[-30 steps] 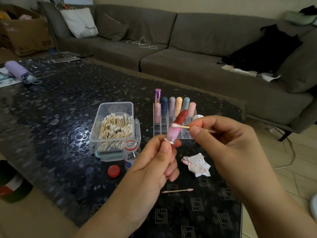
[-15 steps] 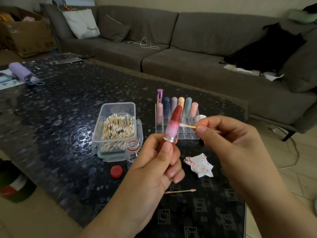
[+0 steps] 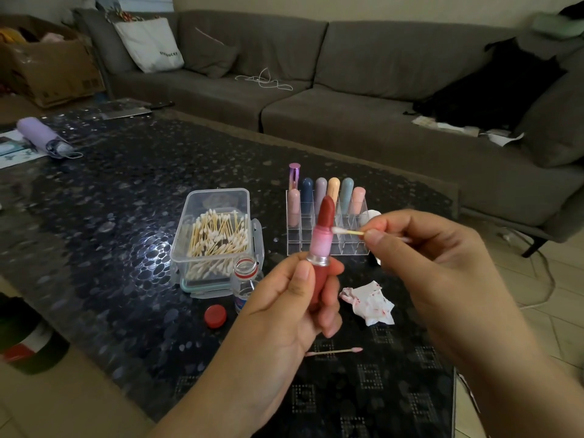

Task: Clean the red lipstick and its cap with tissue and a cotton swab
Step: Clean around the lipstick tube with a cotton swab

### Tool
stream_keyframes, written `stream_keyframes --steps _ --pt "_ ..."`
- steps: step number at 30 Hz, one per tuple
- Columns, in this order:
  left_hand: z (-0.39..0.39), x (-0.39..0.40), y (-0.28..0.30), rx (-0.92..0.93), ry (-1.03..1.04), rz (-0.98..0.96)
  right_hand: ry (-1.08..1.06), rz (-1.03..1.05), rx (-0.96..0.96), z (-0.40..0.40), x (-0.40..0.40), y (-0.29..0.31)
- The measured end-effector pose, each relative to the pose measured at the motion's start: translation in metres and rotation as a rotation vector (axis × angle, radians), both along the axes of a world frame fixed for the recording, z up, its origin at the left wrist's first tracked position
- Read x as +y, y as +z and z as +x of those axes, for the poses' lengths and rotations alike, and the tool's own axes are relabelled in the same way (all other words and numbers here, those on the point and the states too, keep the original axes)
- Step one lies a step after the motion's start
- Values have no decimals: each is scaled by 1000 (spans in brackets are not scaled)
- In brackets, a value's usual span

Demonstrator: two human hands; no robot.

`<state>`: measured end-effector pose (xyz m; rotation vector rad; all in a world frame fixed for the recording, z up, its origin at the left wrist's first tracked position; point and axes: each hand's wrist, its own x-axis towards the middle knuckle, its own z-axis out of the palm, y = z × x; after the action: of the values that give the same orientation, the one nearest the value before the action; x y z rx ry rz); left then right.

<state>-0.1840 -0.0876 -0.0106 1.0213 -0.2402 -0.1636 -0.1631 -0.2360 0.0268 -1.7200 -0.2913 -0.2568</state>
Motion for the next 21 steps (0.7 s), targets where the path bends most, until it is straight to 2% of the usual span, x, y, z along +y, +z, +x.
stream_keyframes --steps 11,21 --pt "1 -3 -2 40 -56 -85 21 -18 -2 -1 0 1" --pt "-1 -1 0 28 -31 -38 35 -1 -3 -1 1 2"
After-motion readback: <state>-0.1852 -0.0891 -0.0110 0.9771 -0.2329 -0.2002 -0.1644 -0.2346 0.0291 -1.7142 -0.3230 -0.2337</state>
